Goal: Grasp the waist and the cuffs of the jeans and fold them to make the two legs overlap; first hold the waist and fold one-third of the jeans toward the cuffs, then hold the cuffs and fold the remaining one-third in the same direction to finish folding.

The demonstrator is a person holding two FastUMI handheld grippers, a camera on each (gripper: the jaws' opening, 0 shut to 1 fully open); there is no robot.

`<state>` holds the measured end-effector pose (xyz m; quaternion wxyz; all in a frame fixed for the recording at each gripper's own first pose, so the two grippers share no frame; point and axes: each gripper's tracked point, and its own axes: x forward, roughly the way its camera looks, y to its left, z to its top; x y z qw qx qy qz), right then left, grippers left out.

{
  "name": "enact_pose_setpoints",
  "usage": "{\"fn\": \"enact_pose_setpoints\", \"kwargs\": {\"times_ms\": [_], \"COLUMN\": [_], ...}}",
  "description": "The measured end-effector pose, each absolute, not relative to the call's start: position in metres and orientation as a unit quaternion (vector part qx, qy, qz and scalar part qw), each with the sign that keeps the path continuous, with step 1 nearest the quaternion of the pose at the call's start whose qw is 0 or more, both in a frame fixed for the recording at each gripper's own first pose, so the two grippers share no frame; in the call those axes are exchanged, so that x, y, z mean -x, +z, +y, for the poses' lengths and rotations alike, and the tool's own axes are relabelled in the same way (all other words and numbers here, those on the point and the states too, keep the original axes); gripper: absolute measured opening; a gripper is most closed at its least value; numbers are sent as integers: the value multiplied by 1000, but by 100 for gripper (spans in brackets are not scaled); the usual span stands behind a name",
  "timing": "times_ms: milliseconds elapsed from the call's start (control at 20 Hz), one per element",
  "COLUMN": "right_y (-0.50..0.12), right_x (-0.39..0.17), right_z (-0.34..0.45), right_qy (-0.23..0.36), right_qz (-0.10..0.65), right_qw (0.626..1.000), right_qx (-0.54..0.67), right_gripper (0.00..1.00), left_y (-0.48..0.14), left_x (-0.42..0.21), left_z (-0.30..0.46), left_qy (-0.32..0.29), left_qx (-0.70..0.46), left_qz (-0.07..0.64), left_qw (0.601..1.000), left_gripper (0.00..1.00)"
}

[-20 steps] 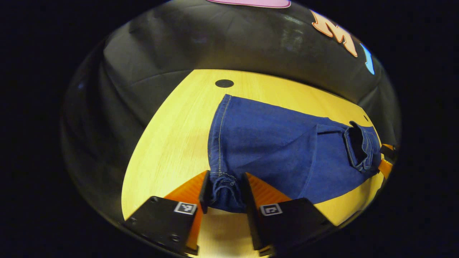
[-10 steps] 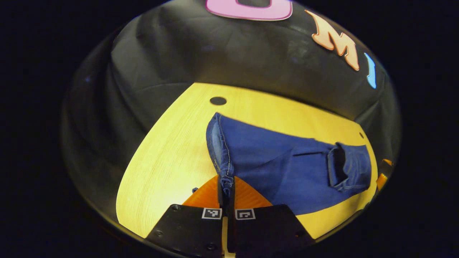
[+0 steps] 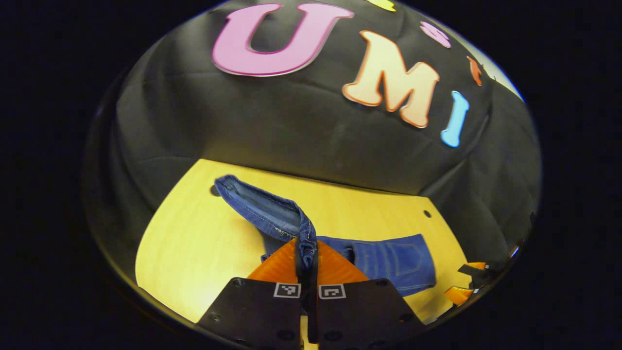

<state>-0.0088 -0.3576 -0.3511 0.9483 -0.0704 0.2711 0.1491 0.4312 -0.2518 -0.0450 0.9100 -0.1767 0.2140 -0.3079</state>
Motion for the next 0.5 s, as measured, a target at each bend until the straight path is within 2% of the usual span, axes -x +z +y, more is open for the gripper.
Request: {"fn": "enact_pose_setpoints", "kwargs": {"times_ms": [350, 400, 500], "right_y": [-338, -336, -335], "right_x": [42, 45, 53], "right_z": [-430, -439, -458], "right_qy": [101, 94, 80], "right_qz": [271, 271, 271], "right_qw": [955, 956, 958], "right_qx": [60, 57, 57], "right_gripper": [98, 95, 98], "left_y": [7, 12, 20], "left_x": [-398, -391, -380], "left_z": [-359, -374, -403], "left_qy": [-383, -392, -412], "left_qx": [153, 154, 149], "left_qz": [191, 189, 185], "left_qw": [891, 887, 879], "left_gripper": [0, 0, 0]}}
